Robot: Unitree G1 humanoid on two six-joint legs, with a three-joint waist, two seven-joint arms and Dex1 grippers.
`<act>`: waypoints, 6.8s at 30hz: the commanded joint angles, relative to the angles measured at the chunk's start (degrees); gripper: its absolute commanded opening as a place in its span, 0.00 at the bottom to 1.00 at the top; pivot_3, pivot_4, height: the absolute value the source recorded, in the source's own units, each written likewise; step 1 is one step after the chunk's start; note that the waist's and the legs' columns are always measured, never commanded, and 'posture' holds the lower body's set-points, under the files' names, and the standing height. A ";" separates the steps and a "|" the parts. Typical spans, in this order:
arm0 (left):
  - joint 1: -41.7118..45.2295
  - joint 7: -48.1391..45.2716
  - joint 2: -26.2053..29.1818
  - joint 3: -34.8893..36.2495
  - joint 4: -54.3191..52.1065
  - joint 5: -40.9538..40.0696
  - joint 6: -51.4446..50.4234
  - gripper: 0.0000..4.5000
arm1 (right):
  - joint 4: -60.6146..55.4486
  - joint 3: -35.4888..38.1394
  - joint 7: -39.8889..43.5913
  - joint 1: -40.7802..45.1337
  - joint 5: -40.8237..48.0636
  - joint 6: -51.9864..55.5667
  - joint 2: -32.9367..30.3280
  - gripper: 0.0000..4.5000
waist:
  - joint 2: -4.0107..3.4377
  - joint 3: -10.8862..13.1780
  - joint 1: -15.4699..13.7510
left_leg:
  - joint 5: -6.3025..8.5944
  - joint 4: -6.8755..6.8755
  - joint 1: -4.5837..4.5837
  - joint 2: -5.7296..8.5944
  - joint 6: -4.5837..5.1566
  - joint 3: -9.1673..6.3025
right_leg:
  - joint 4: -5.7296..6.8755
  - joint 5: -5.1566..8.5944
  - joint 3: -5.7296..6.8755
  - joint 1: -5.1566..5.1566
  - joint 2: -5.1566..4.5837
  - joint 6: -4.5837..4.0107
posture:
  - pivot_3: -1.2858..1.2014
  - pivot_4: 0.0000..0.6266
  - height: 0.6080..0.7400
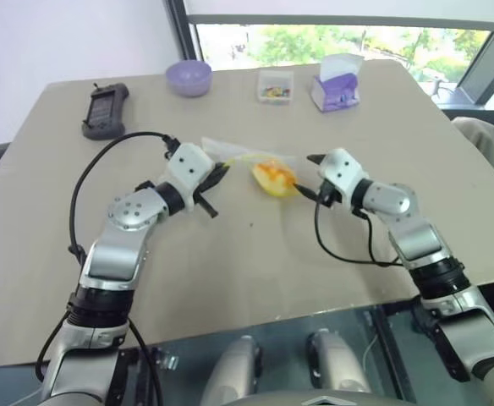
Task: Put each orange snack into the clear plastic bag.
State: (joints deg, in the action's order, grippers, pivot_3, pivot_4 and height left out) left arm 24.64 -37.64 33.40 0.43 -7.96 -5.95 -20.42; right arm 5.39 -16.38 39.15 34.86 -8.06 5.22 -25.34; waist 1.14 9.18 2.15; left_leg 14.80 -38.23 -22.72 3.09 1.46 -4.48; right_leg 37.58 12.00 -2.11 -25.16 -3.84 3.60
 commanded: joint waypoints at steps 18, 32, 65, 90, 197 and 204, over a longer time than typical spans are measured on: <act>1.68 0.94 0.34 1.80 -4.69 -3.24 -3.12 0.00 | 11.54 -1.75 -4.67 3.60 -5.83 -4.79 5.17 0.02 | 0.02 0.01 0.00 | -0.07 -0.01 0.00 -0.03 -0.12 0.01 | 0.01 0.00 -0.03 0.00 0.02 0.00 | 0.52 0.24 1.00; 10.89 -2.31 0.21 10.04 -3.19 -21.95 -15.60 0.00 | 11.72 4.47 9.27 18.86 -2.15 -10.76 -15.15 0.02 | 0.05 0.38 0.32 | -0.06 -0.04 -0.01 -0.08 -0.11 -0.03 | -0.07 0.00 0.08 0.05 0.06 0.00 | 0.52 0.24 1.00; -5.22 -2.32 -0.40 -4.07 -1.23 0.73 16.92 0.00 | -20.85 4.82 6.87 -6.31 5.24 2.69 -7.18 0.64 | -0.15 0.58 0.08 | 0.12 -0.10 1.06 -0.23 0.23 -0.20 | -0.68 -0.09 0.31 1.49 0.18 0.09 | 0.52 0.24 1.00; -5.99 -2.59 0.28 -3.69 -3.86 1.23 15.40 0.00 | -3.94 -7.49 -0.06 5.75 -9.09 -9.46 5.66 0.00 | -0.15 0.57 -1.04 | 0.01 0.13 0.62 -0.14 0.00 -0.34 | -0.80 -0.16 0.46 1.00 0.08 -0.04 | 0.52 0.24 1.00; -1.56 2.18 -1.52 5.01 -3.78 -9.49 2.56 0.00 | -5.85 -6.06 -2.76 3.22 -7.55 2.97 8.52 0.11 | -0.15 0.60 -1.22 | -0.01 0.18 0.56 -0.13 -0.05 -0.41 | -0.86 -0.16 0.54 0.98 0.06 -0.05 | 0.52 0.24 1.00; -1.55 2.28 -1.56 4.92 -3.87 -9.43 2.65 0.00 | -4.33 -6.10 -3.41 3.79 -7.98 2.99 9.90 0.01 | -0.15 0.60 -1.21 | -0.01 0.18 0.56 -0.13 -0.05 -0.41 | -0.86 -0.16 0.54 0.98 0.06 -0.05 | 0.52 0.24 1.00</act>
State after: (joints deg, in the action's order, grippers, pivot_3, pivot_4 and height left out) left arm 22.26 -35.82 31.72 4.48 -8.78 -15.05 -18.34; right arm 1.99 -22.75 36.48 37.29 -15.83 9.17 -15.77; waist 0.99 9.78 0.94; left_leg 14.79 -38.05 -22.16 2.96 1.41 -4.89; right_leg 36.72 11.84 -1.57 -24.18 -3.77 3.55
